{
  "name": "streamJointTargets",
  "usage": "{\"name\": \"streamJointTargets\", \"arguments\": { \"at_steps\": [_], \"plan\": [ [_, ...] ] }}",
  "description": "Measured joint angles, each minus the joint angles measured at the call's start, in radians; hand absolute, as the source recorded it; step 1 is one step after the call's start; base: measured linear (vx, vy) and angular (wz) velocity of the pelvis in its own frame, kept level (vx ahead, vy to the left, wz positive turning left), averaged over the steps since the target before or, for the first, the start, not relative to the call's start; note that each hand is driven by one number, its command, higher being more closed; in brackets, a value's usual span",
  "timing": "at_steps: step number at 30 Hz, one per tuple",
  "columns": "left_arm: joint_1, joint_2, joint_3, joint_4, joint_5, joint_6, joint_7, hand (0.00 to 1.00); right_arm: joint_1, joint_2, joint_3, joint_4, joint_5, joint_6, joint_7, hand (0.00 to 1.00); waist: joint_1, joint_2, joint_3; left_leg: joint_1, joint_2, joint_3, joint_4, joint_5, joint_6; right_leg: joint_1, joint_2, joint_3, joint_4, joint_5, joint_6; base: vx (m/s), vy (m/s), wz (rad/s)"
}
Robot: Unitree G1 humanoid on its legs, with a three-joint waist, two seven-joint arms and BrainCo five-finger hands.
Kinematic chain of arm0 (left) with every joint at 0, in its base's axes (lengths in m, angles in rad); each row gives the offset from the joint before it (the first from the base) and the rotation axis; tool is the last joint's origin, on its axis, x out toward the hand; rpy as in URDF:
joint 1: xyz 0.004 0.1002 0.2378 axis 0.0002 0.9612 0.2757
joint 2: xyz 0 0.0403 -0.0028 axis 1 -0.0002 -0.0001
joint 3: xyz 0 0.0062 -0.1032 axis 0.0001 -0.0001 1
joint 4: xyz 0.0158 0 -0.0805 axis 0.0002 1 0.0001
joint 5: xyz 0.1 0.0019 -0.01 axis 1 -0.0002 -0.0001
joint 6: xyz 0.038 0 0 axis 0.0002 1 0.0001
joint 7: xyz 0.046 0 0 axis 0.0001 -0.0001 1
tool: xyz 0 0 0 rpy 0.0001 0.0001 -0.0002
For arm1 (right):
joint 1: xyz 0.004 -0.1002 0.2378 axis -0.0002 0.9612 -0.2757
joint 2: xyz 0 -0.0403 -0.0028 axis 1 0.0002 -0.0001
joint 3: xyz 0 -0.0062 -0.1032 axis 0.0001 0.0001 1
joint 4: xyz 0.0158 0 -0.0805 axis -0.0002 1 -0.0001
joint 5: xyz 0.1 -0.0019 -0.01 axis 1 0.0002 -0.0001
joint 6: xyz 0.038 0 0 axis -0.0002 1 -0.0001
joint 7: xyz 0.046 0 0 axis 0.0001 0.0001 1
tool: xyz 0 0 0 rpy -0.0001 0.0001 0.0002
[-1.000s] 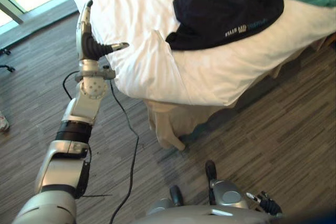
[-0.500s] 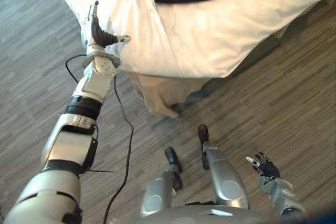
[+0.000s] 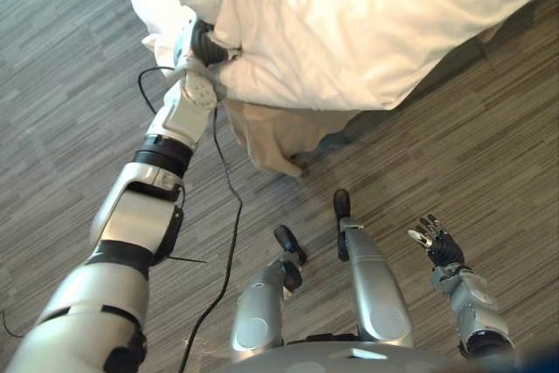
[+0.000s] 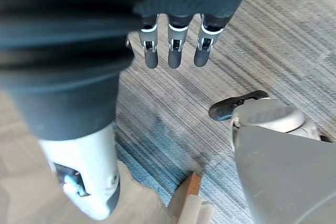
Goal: Tidy the bed and pick cloth on bed and put in laundry
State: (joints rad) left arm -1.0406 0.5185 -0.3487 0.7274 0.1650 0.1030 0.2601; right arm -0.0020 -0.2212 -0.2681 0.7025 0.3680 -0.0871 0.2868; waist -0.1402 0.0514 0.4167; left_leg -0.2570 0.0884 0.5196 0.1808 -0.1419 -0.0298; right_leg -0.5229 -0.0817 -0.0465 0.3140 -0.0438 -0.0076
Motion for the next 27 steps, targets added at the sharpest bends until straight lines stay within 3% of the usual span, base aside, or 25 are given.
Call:
{"name": "streamJointTargets", "arguments": {
  "at_steps": [4, 9, 13, 14, 19, 23, 27],
  "plan": [
    [0.019, 0.004, -0.042, -0.060, -0.039, -0.057, -0.046, 1.00, 0.005, 0.003, -0.009, -0.001, -0.031, -0.007, 0.005, 0.00, 0.027, 0.000, 0.000, 0.031, -0.007, 0.017, 0.000, 0.003, 0.000, 0.019, -0.011, 0.000, 0.024, -0.005, 0.004, 0.10, 0.061, 0.08],
    [0.198, 0.040, -0.043, -0.206, -0.107, -0.141, -0.090, 1.00, 0.010, 0.010, -0.010, 0.036, -0.040, -0.018, -0.009, 0.00, 0.024, 0.008, -0.012, 0.097, -0.021, -0.018, -0.008, 0.009, -0.007, 0.099, -0.032, -0.028, 0.026, -0.020, 0.009, 0.09, 0.026, 0.17],
    [0.454, 0.049, 0.037, -0.316, -0.110, -0.220, -0.107, 1.00, 0.012, 0.013, -0.035, 0.169, -0.040, -0.014, -0.038, 0.00, 0.018, 0.023, -0.047, 0.137, -0.023, -0.095, -0.027, 0.012, -0.010, 0.203, -0.034, -0.087, -0.066, -0.016, 0.014, 0.06, -0.002, 0.30],
    [0.535, 0.045, 0.054, -0.339, -0.104, -0.242, -0.117, 0.00, 0.013, 0.013, -0.040, 0.200, -0.040, -0.012, -0.048, 0.00, 0.018, 0.027, -0.065, 0.149, -0.023, -0.115, -0.032, 0.015, -0.014, 0.237, -0.033, -0.107, -0.099, -0.012, 0.020, 0.05, -0.004, 0.32],
    [0.842, -0.058, 0.085, -0.450, -0.073, -0.312, -0.166, 0.00, 0.058, 0.015, -0.038, 0.261, -0.040, 0.002, -0.070, 0.00, 0.021, 0.050, -0.165, 0.223, -0.025, -0.182, -0.080, 0.016, -0.014, 0.378, -0.020, -0.161, -0.225, 0.006, 0.042, 0.08, 0.012, 0.31],
    [1.014, -0.168, 0.084, -0.471, -0.053, -0.324, -0.189, 0.00, 0.090, 0.042, 0.002, 0.271, -0.037, 0.028, -0.108, 0.00, 0.030, 0.046, -0.243, 0.268, -0.029, -0.212, -0.113, 0.016, -0.013, 0.464, -0.006, -0.177, -0.321, 0.038, 0.050, 0.03, 0.010, 0.14],
    [1.070, -0.234, 0.075, -0.351, -0.034, -0.323, -0.187, 0.00, 0.109, 0.084, 0.032, 0.288, -0.027, 0.061, -0.140, 0.00, 0.050, 0.034, -0.276, 0.280, -0.035, -0.233, -0.116, 0.016, -0.013, 0.509, 0.003, -0.186, -0.381, 0.060, 0.055, -0.02, -0.015, 0.10]
  ]
}}
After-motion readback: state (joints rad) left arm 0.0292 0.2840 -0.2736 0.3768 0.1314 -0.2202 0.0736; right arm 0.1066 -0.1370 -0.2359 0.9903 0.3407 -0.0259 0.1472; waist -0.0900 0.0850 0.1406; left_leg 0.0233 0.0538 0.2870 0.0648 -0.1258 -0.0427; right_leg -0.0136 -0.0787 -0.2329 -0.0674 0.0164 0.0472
